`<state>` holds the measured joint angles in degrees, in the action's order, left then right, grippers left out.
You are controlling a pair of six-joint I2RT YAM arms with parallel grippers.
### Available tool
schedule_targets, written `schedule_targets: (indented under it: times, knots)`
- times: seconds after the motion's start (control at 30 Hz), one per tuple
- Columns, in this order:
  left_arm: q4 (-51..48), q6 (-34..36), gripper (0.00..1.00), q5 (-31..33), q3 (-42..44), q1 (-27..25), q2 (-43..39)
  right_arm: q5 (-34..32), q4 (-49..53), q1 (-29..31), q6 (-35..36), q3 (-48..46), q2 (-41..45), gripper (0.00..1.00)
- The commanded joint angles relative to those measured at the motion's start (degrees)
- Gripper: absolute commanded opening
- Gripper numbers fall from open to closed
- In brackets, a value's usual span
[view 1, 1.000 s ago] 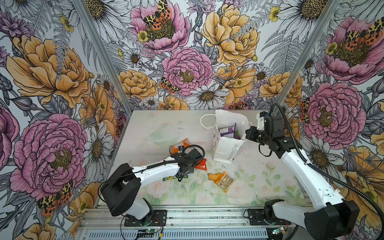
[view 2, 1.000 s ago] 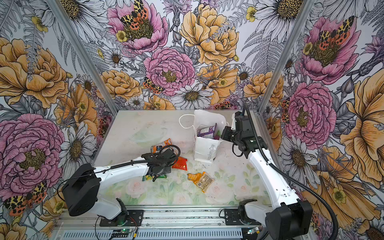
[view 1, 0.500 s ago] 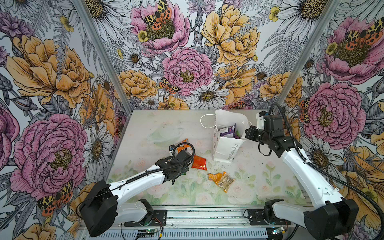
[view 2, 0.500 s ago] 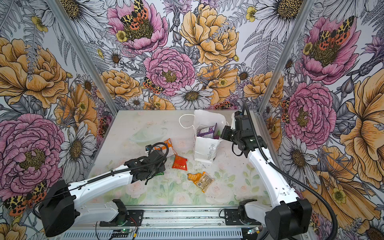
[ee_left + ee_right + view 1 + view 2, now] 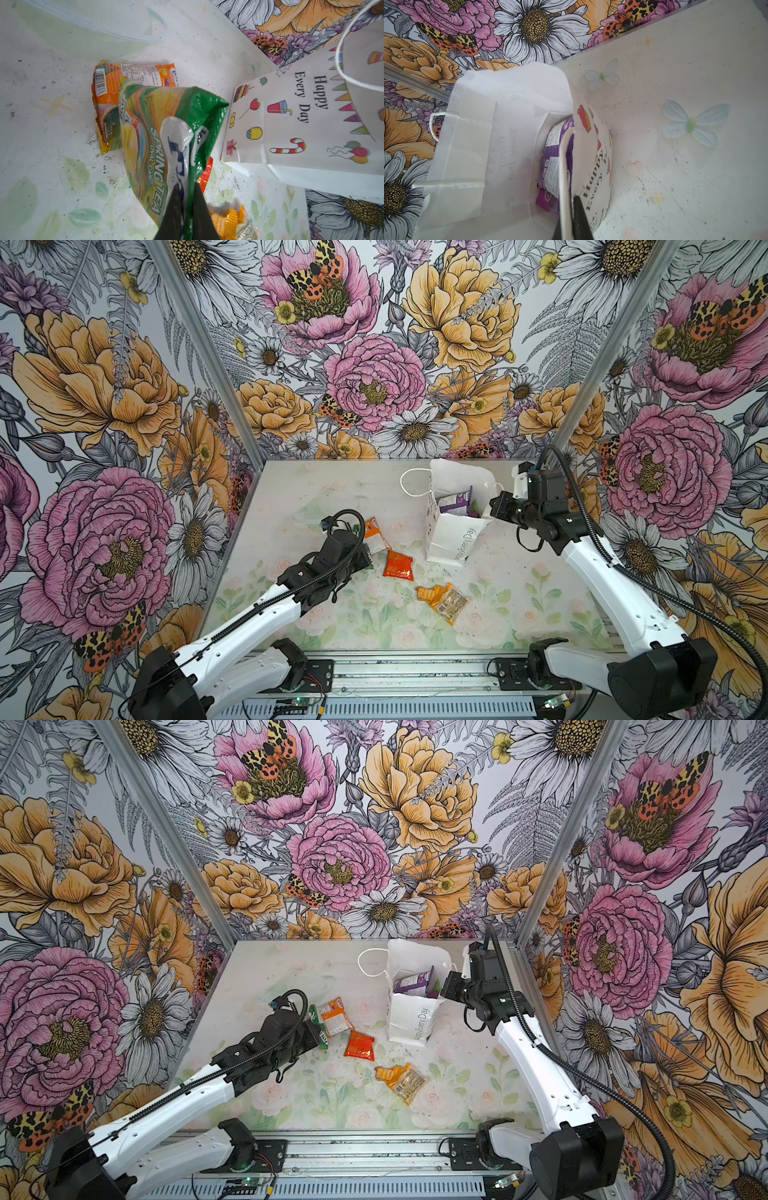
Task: Place the snacks into the paper bag
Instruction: 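Carry the green Spring Tea bag with the left gripper toward the paper bag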
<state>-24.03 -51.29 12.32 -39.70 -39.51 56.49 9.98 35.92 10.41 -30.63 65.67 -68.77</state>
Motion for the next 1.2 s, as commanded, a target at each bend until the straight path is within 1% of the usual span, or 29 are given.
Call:
schedule_targets:
  times: [0.0, 0.27, 0.33, 0.47, 0.67, 0.77, 0.93, 1.17]
  knots:
    - [4.72, 4.11, 0.00, -3.62, -2.14, 0.31, -1.59, 0.31, 0.20, -0.26, -0.77, 0.47, -0.49, 0.00]
    - [6.12, 8.43, 0.00, -6.22, -6.27, 0.36, -3.05, 0.22, 0.20, -0.18, -0.92, 0.25, -0.04, 0.00]
    - [6.21, 11.00, 0.00, -6.60, -8.18, 0.35, -3.34, 0.13, 0.19, -0.18, -0.92, 0.16, 0.15, 0.00]
    - [4.41, 17.45, 0.00, -4.64, -14.15, 1.48, -3.12, 0.24, 0.20, -0.16, -1.01, 0.12, 0.13, 0.00]
    - [5.32, 23.33, 0.00, -6.31, -25.62, 3.34, 1.06, 0.31, 0.20, -0.13, -1.08, 0.51, 0.27, 0.00]
    - [6.62, 23.95, 0.00, -8.73, -31.01, 3.34, 4.16, 0.36, 0.20, -0.13, -1.10, 0.43, 0.52, 0.00]
    - [10.76, 21.67, 0.00, -17.75, -37.93, 3.21, 10.46, 0.66, 0.17, -0.18, -1.14, 0.25, 0.74, 0.00]
    - [10.39, 21.69, 0.00, -19.09, -46.54, -0.56, 18.40, 0.31, 0.20, -0.14, -1.35, -0.44, 1.67, 0.00]
